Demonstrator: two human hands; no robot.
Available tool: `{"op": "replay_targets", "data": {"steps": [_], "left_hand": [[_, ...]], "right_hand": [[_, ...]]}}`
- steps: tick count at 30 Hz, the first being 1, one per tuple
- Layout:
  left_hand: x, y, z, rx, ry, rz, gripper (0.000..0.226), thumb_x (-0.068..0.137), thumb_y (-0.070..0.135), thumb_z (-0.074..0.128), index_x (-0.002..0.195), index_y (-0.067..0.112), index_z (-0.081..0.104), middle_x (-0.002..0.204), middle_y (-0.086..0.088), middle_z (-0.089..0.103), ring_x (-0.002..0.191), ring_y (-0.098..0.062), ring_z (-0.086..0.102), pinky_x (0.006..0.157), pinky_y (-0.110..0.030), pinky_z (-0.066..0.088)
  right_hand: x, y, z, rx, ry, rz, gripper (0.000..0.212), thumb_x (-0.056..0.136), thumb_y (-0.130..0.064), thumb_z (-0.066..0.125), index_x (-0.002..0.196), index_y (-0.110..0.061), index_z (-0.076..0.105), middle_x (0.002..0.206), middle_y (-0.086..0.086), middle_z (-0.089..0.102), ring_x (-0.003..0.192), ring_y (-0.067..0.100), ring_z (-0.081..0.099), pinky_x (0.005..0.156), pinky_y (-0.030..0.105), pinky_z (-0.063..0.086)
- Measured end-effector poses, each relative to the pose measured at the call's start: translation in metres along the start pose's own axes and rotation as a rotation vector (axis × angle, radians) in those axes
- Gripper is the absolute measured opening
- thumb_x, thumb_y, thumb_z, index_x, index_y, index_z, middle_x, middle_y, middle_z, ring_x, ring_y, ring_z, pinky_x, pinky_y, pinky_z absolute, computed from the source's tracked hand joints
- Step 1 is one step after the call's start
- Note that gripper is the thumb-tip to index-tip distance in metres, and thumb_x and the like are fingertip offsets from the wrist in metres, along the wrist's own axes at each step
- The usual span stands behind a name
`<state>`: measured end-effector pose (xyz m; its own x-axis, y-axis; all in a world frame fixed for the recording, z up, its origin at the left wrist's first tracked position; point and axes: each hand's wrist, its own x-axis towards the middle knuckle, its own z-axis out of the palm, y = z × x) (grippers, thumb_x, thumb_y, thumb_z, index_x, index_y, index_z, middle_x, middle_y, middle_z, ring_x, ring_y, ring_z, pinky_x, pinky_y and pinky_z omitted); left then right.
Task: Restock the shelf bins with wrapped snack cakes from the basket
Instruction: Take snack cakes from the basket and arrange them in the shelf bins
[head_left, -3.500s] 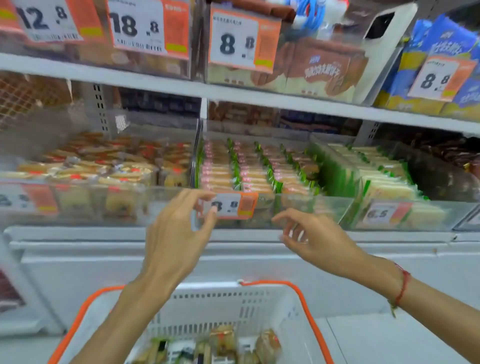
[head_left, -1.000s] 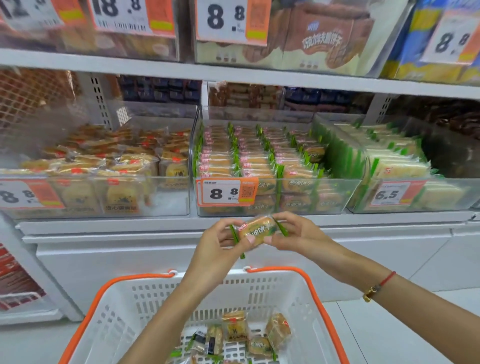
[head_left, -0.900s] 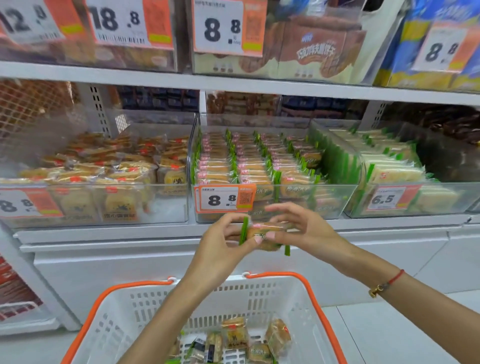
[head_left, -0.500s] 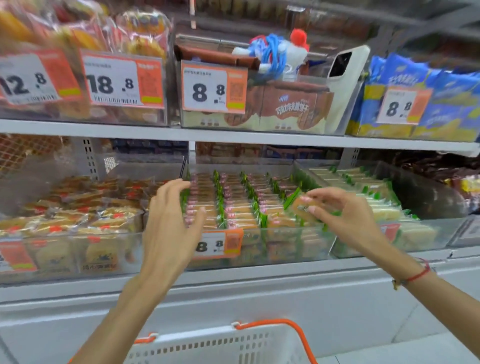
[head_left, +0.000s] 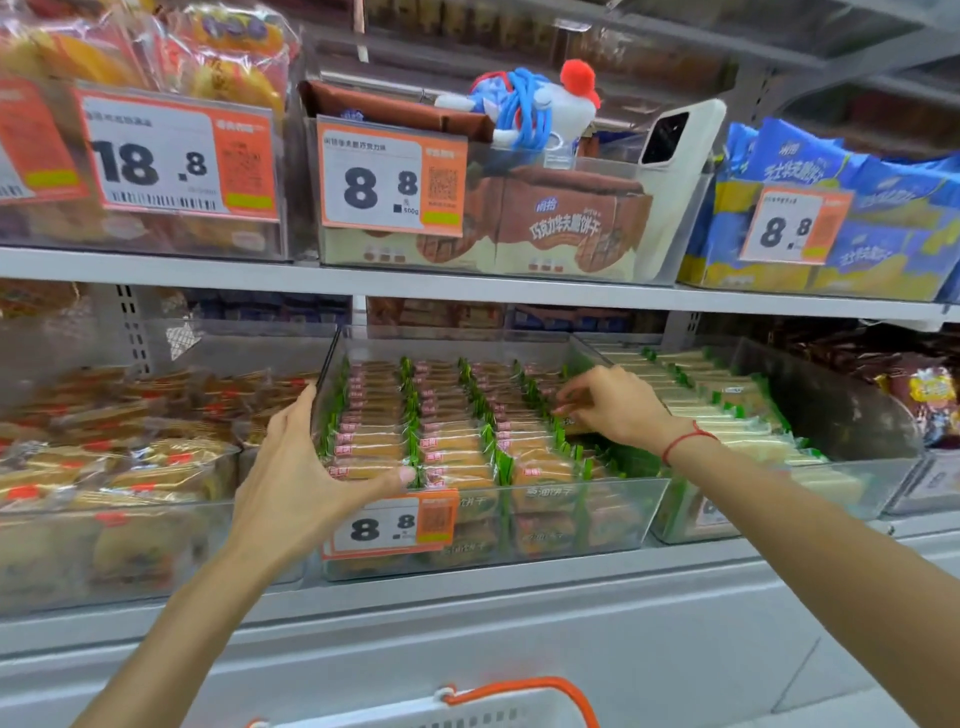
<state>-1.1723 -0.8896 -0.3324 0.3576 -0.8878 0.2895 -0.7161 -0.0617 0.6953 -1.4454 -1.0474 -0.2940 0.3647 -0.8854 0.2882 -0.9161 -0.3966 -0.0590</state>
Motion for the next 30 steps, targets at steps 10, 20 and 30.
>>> {"op": "replay_targets", "data": {"steps": [10, 20, 30], "left_hand": [[0.0, -0.004, 0.003, 0.006, 0.019, 0.019, 0.134, 0.041, 0.074, 0.067, 0.152, 0.029, 0.006, 0.158, 0.007, 0.014, 0.141, -0.019, 0.028, 0.104, -0.051, 0.037], [0.001, -0.006, 0.002, 0.032, 0.013, 0.019, 0.132, 0.05, 0.073, 0.074, 0.152, 0.026, 0.006, 0.158, 0.007, 0.012, 0.14, -0.019, 0.03, 0.105, -0.047, 0.037], [-0.034, -0.009, 0.0, -0.159, 0.179, 0.239, 0.093, 0.067, 0.042, 0.083, 0.143, 0.022, 0.034, 0.145, 0.008, 0.031, 0.134, -0.008, 0.028, 0.109, -0.025, 0.024]], "right_hand": [[0.007, 0.002, 0.016, -0.167, 0.063, -0.003, 0.03, 0.089, -0.018, 0.06, 0.115, -0.031, 0.067, 0.117, 0.002, 0.067, 0.108, 0.027, 0.061, 0.089, 0.036, 0.047], [-0.001, 0.002, 0.003, -0.186, -0.151, -0.02, 0.046, 0.09, -0.019, 0.059, 0.135, -0.028, 0.052, 0.132, 0.003, 0.058, 0.12, 0.026, 0.054, 0.093, 0.035, 0.046], [-0.075, -0.045, -0.021, 0.314, 0.181, -0.082, 0.02, 0.085, -0.019, 0.068, 0.103, -0.027, 0.068, 0.087, -0.012, 0.066, 0.079, 0.006, 0.063, 0.073, 0.028, 0.053]]}}
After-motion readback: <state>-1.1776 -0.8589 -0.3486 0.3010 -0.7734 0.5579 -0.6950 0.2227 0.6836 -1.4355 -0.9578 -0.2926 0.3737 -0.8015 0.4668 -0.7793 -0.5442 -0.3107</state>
